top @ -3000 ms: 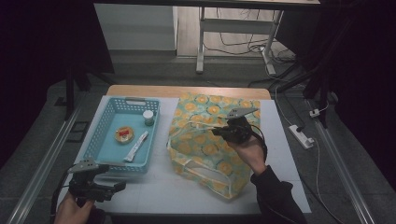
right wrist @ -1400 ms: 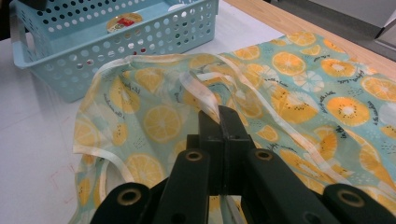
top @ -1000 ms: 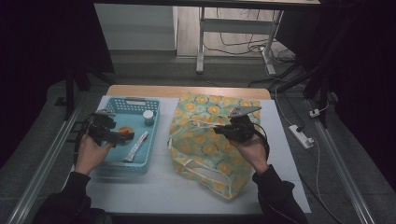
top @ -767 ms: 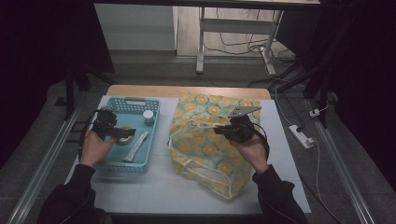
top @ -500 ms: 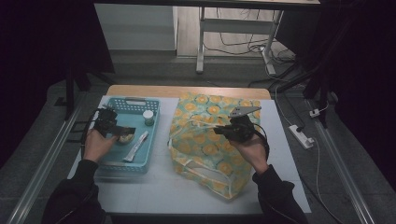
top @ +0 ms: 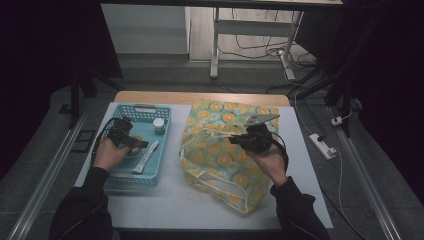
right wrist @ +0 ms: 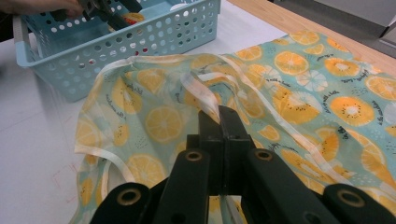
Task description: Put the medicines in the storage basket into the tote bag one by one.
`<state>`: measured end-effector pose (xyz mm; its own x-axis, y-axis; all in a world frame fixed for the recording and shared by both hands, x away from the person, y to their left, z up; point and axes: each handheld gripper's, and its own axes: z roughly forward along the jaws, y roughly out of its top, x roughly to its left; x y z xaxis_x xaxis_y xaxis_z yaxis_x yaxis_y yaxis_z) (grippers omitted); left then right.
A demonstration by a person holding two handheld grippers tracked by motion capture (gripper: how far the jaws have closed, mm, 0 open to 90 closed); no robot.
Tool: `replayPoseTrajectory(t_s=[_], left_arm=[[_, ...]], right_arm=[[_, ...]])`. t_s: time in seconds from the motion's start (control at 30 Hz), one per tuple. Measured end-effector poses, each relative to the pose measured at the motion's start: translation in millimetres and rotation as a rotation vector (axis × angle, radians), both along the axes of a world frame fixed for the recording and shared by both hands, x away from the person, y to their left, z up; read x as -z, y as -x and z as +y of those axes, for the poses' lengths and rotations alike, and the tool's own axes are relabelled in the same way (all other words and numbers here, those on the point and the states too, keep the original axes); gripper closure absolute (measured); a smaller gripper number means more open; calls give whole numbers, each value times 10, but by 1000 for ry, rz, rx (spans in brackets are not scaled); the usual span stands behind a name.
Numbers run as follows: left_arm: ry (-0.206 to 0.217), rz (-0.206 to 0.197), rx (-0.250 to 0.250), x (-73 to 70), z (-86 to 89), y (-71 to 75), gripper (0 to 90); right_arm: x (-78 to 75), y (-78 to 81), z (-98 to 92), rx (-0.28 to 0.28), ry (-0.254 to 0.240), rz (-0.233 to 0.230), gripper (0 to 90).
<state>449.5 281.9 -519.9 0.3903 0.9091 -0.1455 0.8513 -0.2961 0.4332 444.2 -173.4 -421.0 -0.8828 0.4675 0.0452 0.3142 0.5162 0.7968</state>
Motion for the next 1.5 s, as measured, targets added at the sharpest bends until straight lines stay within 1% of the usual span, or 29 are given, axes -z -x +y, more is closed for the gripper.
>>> replayPoseTrajectory(t_s=[0.1, 0.13, 0.23, 0.3, 0.33, 0.37, 0.4, 0.5, 0.63, 0.7, 0.77, 0.83, 0.93, 1.1, 1.17, 1.3, 1.37, 1.5], left_arm=[[-24, 36, -11, 15, -22, -10, 7], [-26, 46, -19, 19, -23, -13, 16], [-29, 62, -17, 17, -26, -12, 38], [-48, 70, -29, 19, -31, -9, 82], [-67, 77, -33, 17, -32, -8, 111], [-77, 83, -37, 13, -37, -6, 143], [-73, 84, -32, 13, -43, -2, 193], [-69, 97, -26, 2, -47, -5, 198], [-61, 76, -21, -58, -33, 4, 201], [-50, 62, -12, -87, -25, 12, 201], [-42, 43, -4, -131, -16, 32, 201], [-23, 20, 14, -181, -8, 54, 201], [-13, -12, 24, -265, 9, 91, 202], [41, -61, 37, -405, 23, 151, 202], [60, -72, 47, -450, 16, 176, 202], [61, -87, 71, -514, -35, 229, 202], [56, -101, 92, -540, -67, 261, 202], [61, -120, 112, -581, -108, 314, 202]], right_arm=[[-1, 2, 2, 0, 1, 0, 900], [1, 0, 2, -1, 0, 0, 900], [7, -3, -1, 0, 1, 1, 900], [7, -4, -1, 0, 1, 1, 900], [6, -4, -1, 0, 1, 1, 900], [5, -3, 0, 0, 0, 0, 900], [4, -2, 0, -1, 0, -1, 900], [2, -2, -2, -2, -4, -1, 900], [-7, -10, -14, 3, -10, -1, 900], [-10, -10, -17, 4, -13, -4, 900], [-13, -10, -18, 4, -18, 0, 900], [-14, -8, -16, 3, -21, 4, 900], [-12, -9, -12, 0, -21, 9, 900], [-13, -5, -4, 1, -18, 5, 900], [-21, -1, -5, 2, -17, -1, 900], [-33, 7, -10, 4, -18, -9, 900], [-33, 7, -10, 4, -19, -9, 900], [-31, 6, -11, 5, -19, -9, 900]])
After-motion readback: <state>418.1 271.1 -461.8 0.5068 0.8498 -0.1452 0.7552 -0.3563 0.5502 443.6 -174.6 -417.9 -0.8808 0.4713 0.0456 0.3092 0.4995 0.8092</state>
